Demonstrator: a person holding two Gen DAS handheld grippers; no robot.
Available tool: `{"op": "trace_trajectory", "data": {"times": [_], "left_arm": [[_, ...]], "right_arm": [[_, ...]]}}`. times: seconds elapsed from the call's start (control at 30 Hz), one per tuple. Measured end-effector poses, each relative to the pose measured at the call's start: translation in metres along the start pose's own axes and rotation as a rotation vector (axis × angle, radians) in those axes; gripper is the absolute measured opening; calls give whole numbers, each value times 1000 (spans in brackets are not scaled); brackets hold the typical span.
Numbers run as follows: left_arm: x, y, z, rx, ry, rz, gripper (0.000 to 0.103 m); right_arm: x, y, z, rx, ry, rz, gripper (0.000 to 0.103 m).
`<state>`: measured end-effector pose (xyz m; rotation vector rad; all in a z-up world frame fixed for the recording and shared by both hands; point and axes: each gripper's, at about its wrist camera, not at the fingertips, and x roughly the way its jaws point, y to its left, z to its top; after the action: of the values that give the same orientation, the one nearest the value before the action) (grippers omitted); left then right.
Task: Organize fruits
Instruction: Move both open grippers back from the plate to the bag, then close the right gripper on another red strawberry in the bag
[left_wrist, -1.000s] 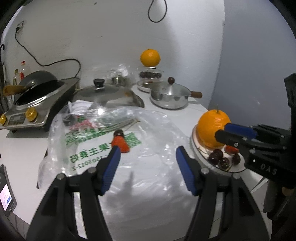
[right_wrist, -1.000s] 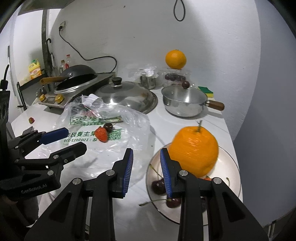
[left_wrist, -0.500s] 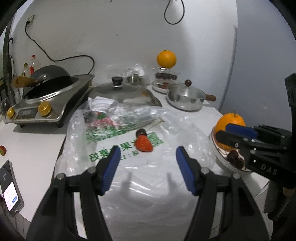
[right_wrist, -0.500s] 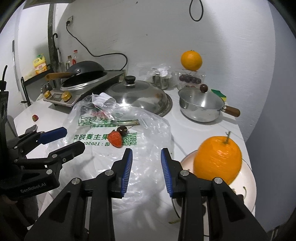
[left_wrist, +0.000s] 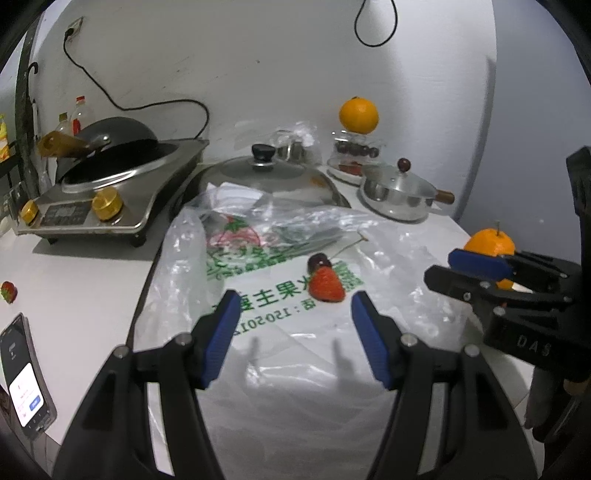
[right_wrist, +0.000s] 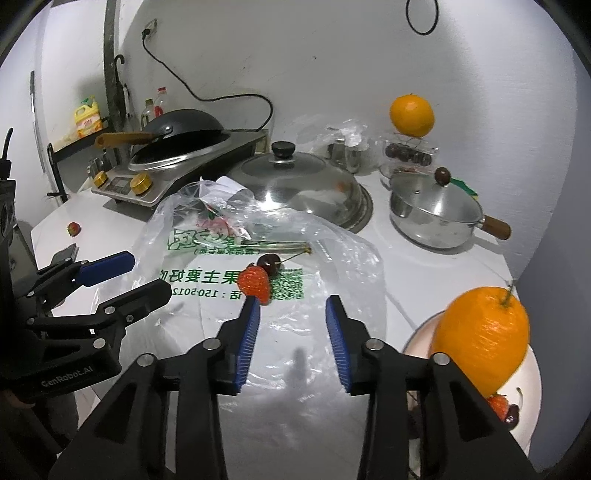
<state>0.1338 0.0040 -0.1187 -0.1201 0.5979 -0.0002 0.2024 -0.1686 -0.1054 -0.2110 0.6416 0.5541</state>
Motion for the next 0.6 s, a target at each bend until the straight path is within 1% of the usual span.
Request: {"op": "trace_trajectory", "data": {"times": [0.6], "left_arm": [[18,26,5,-10,10,20,64]], "right_arm": [[41,19,11,-11,40,38,41]]}}
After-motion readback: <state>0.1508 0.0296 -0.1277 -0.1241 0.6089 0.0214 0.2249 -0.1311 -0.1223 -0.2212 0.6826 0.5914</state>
